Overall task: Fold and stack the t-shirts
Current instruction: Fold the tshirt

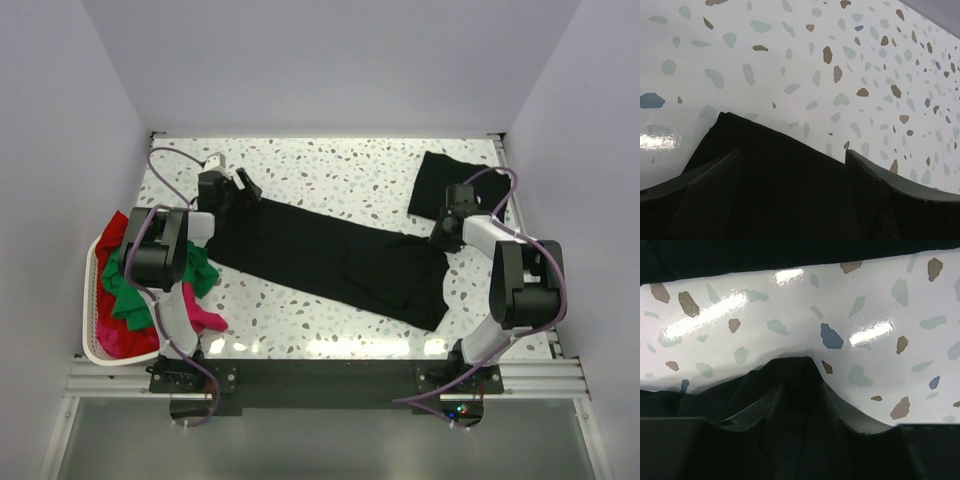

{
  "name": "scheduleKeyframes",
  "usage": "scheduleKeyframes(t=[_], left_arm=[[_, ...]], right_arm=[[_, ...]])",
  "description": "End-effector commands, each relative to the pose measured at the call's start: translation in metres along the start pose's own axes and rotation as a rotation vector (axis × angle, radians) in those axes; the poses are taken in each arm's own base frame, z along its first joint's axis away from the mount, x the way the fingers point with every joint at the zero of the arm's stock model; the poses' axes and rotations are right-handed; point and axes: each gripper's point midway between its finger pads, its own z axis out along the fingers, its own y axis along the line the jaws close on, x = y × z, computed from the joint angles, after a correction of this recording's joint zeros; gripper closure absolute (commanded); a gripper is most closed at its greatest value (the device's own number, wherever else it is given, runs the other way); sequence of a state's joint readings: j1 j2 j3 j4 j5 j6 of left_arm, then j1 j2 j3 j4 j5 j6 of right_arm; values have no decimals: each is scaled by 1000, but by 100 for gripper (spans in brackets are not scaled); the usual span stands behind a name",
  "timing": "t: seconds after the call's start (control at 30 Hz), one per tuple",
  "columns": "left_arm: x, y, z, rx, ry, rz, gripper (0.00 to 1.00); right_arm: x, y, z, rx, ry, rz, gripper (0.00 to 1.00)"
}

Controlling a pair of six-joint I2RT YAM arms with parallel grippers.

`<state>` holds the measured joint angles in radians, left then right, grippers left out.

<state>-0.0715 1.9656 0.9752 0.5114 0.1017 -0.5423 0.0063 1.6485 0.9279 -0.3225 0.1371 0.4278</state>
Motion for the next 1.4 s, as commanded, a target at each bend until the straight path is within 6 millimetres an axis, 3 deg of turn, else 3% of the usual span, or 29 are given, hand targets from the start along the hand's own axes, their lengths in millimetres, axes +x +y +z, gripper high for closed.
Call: scheduleKeyframes(t=[0.0,0.2,0.3,0.57,0.67,0.73,0.83,0.87,1.03,1.07,1.23,1.37], left_arm=[[-3,13,5,-49,1,-25,11],[0,23,7,-103,22,-43,9],[1,28,7,-129,29,-59,8],[-1,37,0,-180,3,-74,5],[-4,38,-4,-184,-13,-69,5],[-8,33,-5,-164,-20,-54,5],[-19,18,-11,-125,-46,-13,5],[-29,7,-15,-99,-72,5,4],[-42,-23,-37,-70,-148,79,1],[-45,-38,-44,-50,-168,94,1],[-35,-60,-60,-45,-188,141,1],[-6,-63,-62,12,-127,119,0]], right_arm=[[-26,2,0,-21,-57,39,67],[-26,-5,4,20,-48,43,89],[-24,-12,5,58,-42,46,95],[-22,-34,-4,171,-49,43,98],[-24,-34,-5,165,-53,44,98],[-26,-27,-5,129,-52,43,96],[-36,-19,-12,90,-74,38,84],[-38,-16,-14,77,-80,37,75],[-49,-16,-47,81,-156,27,54],[-47,-8,-54,83,-172,-4,50],[-28,26,-81,24,-207,-102,43],[-6,57,-88,-144,-185,-118,42]])
